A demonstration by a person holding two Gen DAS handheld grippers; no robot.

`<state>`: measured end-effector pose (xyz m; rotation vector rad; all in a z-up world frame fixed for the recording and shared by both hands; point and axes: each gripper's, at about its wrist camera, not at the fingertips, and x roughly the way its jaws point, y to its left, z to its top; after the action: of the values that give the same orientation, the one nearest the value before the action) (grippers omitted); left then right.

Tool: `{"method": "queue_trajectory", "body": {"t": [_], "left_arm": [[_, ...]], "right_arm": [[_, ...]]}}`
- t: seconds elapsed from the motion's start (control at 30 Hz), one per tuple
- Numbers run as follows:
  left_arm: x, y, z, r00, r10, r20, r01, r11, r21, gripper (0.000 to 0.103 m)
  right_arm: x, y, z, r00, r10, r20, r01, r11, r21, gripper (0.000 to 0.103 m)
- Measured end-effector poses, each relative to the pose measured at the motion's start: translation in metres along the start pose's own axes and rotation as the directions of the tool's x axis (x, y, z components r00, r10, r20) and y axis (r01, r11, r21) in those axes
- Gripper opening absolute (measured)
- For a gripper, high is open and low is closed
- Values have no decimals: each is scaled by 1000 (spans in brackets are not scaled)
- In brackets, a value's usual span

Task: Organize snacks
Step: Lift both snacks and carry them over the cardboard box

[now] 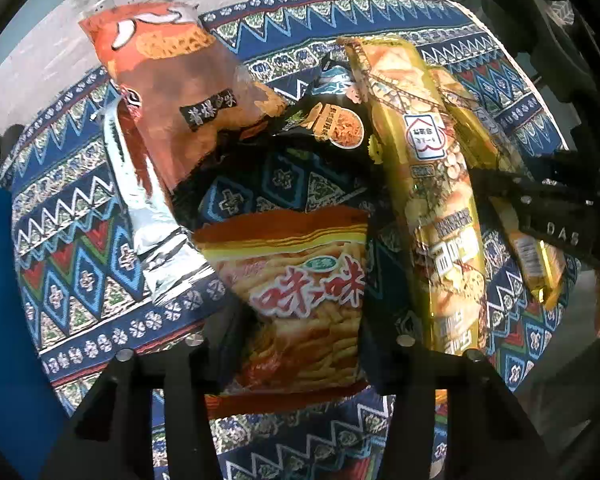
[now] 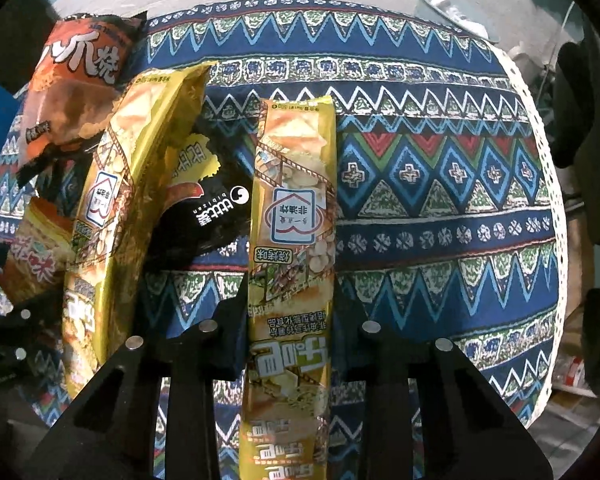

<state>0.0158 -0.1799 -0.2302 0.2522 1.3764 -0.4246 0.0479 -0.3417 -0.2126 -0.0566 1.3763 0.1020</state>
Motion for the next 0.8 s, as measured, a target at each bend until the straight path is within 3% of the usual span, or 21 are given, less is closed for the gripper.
{"method": "queue_trajectory", "body": {"t": [0.47,0.8], "left_arm": [[-49,21,-11,997,14,75,-12,1000,-17,42],[-91,49,-10,990,12,138,-3,998,-66,42]], "right_arm": [[-50,-28,9,998,15,56,-16,1000,14,30],[-95,-9,5,992,22,125,-22,1000,0,30]]}}
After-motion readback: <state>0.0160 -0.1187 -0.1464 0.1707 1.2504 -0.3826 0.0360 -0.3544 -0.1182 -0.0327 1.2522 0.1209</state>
